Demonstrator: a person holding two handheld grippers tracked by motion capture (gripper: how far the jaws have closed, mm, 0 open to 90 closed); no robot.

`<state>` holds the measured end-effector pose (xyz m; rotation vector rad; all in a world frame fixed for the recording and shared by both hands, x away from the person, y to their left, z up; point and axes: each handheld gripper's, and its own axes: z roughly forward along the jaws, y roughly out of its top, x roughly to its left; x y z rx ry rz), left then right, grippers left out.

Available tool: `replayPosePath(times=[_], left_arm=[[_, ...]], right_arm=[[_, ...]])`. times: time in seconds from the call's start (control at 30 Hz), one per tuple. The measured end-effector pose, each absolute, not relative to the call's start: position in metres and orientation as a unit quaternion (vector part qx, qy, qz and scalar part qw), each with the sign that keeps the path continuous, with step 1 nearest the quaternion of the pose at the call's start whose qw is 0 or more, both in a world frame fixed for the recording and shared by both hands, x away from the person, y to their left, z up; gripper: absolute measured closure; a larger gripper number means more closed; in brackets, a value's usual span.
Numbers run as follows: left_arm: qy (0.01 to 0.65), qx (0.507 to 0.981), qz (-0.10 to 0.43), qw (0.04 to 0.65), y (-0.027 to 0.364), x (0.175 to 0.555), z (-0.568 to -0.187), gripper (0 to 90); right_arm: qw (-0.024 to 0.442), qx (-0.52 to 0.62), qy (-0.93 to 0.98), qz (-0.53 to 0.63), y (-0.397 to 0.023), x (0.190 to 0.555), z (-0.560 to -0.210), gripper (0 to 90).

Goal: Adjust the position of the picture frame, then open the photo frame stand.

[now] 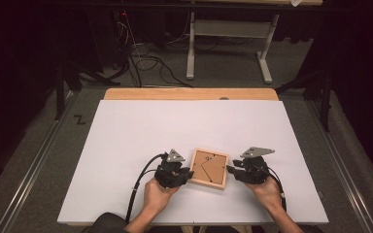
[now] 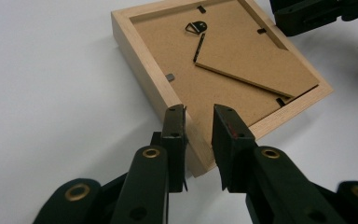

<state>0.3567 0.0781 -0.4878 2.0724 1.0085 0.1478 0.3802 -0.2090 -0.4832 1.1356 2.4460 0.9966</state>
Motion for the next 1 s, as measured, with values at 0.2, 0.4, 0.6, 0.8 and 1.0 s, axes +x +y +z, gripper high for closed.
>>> replayPosePath(times=[0.2,0.4,0.6,0.8,1.0], left_arm=[[0.406,0.815,0.06,0.409,0.082,0.359,-0.486,66.4],[0.407,0.814,0.059,0.41,0.083,0.361,-0.487,65.2],[0.406,0.82,0.065,0.399,0.079,0.361,-0.489,63.4],[0.405,0.824,0.063,0.392,0.075,0.363,-0.492,63.7],[0.401,0.825,0.06,0.394,0.072,0.361,-0.492,66.5]], right_arm=[[0.128,0.398,0.841,0.343,-0.209,0.38,-0.484,62.3],[0.126,0.4,0.84,0.344,-0.211,0.38,-0.485,57.4],[0.131,0.396,0.845,0.335,-0.21,0.374,-0.485,58.0],[0.136,0.391,0.85,0.326,-0.209,0.372,-0.486,59.7],[0.143,0.39,0.852,0.319,-0.209,0.369,-0.481,58.7]])
